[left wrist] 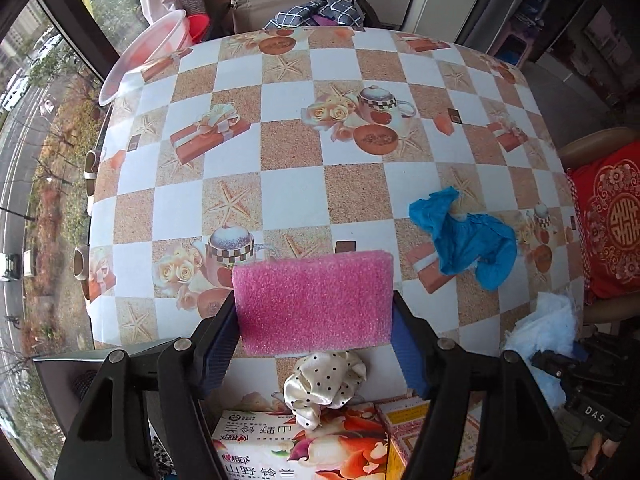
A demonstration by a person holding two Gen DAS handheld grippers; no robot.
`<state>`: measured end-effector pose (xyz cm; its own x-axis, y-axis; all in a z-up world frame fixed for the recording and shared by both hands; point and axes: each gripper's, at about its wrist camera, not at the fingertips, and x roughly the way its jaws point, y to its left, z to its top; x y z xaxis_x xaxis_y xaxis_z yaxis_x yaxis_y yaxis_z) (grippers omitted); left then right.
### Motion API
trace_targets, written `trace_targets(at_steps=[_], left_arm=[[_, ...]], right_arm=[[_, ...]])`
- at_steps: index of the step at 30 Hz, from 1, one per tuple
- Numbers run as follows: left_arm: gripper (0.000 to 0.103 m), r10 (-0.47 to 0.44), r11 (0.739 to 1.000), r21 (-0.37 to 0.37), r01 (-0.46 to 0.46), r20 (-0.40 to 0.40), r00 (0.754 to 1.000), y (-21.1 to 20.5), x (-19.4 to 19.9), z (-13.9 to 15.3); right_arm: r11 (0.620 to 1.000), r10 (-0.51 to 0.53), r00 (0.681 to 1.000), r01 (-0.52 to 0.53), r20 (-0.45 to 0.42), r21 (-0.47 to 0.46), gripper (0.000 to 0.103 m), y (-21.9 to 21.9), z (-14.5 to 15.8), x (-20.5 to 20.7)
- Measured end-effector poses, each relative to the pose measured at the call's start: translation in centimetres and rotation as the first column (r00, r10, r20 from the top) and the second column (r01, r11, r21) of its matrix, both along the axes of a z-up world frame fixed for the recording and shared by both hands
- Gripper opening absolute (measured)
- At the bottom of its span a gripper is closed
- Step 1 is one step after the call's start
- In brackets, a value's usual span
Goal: Organize soft objects
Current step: 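Carry the pink foam block and light-blue boa over the white box with both tools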
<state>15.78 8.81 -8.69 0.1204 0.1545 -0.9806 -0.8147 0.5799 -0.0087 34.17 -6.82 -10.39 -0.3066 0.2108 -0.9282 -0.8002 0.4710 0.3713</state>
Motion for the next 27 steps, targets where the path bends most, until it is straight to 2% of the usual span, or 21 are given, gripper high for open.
trace_targets(at_steps=[8, 16, 21, 27], left_arm=[[0.073, -0.020, 0.999, 0.025, 0.019, 0.046, 0.999, -2.5, -3.9, 3.0], [0.073, -0.067, 0.998, 0.026, 0.065, 0.075, 0.995, -6.2, -7.4, 4.8], [0.073, -0.135, 0.991, 0.037, 0.132, 0.089, 0.987, -9.1, -9.5, 6.1], [0.073, -0.151, 0.988, 0.052, 0.146, 0.106, 0.983, -11.2, -12.4, 7.2]], right_arm=[[0.994, 0.039, 0.999, -0.041, 0.020, 0.103, 0.024, 1.7, 6.2, -2.6], [0.982, 0.120, 0.992, -0.124, 0.037, 0.144, 0.024, 1.7, 11.3, -7.2], [0.976, 0.168, 0.985, -0.171, 0.032, 0.137, 0.024, 0.4, 12.7, -11.0], [0.969, 0.216, 0.976, -0.217, 0.025, 0.114, 0.024, -0.3, 12.9, -15.3]])
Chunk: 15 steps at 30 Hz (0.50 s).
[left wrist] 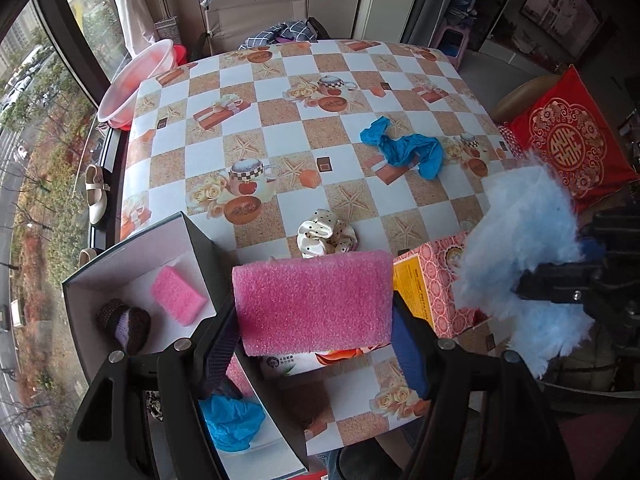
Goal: Organize soft objects
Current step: 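Carry the pink foam block and light-blue boa over the white box with both tools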
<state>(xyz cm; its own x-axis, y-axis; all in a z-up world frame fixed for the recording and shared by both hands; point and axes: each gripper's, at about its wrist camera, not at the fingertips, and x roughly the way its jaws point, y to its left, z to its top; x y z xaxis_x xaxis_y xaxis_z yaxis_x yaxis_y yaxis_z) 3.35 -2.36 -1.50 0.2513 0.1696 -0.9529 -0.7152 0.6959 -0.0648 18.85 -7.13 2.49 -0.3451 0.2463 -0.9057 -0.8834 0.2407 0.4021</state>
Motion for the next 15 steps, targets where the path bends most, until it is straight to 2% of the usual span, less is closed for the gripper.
trace_targets(at_steps=[15], left_arm=[[0.073, 0.139, 0.990, 0.017, -0.139, 0.033, 0.990, -0.4, -8.6, 0.8]], right_arm=[[0.986, 0.164, 0.986, -0.163, 0.009, -0.030, 0.024, 2.7, -0.3, -8.9]])
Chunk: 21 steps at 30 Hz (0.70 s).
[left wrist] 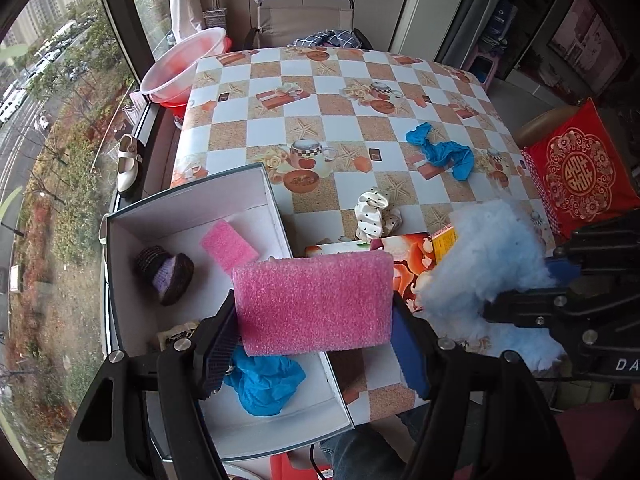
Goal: Organize soft objects
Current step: 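Carry the pink foam block and light-blue boa over the white box with both tools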
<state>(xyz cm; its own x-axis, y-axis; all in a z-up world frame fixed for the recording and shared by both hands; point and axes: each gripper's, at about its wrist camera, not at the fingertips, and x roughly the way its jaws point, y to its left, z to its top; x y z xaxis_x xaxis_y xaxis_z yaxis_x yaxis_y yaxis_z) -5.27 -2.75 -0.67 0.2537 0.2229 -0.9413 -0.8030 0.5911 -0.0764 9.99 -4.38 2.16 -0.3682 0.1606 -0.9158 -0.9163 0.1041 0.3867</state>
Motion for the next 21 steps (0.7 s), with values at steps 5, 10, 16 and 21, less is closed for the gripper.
trace_targets(at_steps=[5, 10, 16, 21], left_arm=[[0.073, 0.062, 0.998, 0.000, -0.062, 0.006, 0.998, 0.5, -2.7, -0.1], [0.073, 0.125, 0.992, -0.003, -0.125, 0.018, 0.992, 1.1, -5.0, -0.2], [0.073, 0.155, 0.988, 0.002, -0.155, 0.022, 0.988, 1.3, -6.8, -0.2], [0.073, 0.171, 0.985, -0.002, -0.171, 0.026, 0.985, 1.2, -7.6, -0.3]], right_arm=[[0.999, 0.050, 0.999, -0.050, 0.007, -0.005, 0.024, 1.3, -0.2, -2.0], [0.996, 0.091, 0.996, -0.091, 0.012, -0.009, 0.024, 2.2, -0.3, -3.8], [0.993, 0.120, 0.993, -0.120, 0.018, -0.012, 0.024, 3.0, -0.2, -5.3], [0.990, 0.140, 0.990, -0.139, 0.020, -0.015, 0.024, 3.5, -0.2, -6.2]])
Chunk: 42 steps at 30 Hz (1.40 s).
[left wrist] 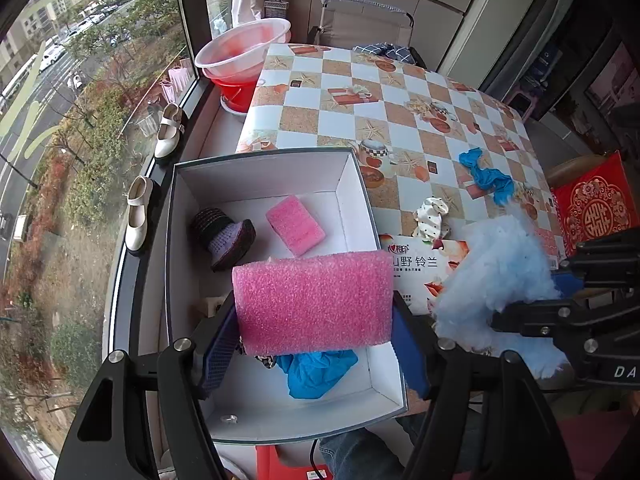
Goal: Organize soft objects
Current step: 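Carry the pink foam block and light-blue boa over the white box with both tools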
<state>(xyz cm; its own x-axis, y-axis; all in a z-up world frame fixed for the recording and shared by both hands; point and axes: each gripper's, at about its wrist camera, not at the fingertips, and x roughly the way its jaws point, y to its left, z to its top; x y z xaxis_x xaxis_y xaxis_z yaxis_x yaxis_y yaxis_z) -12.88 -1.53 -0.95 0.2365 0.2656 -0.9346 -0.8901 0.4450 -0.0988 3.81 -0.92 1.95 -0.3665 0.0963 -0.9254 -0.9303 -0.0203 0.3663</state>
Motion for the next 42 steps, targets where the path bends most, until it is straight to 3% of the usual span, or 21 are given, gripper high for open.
trace_targets(at_steps=[42], left_arm=[[0.073, 0.008, 1.000, -0.003, -0.008, -0.004, 1.000, -0.5, -1.5, -0.5]], right_arm=[[0.998, 0.054, 0.999, -0.054, 0.004, 0.009, 0.024, 1.0, 0.3, -2.5]])
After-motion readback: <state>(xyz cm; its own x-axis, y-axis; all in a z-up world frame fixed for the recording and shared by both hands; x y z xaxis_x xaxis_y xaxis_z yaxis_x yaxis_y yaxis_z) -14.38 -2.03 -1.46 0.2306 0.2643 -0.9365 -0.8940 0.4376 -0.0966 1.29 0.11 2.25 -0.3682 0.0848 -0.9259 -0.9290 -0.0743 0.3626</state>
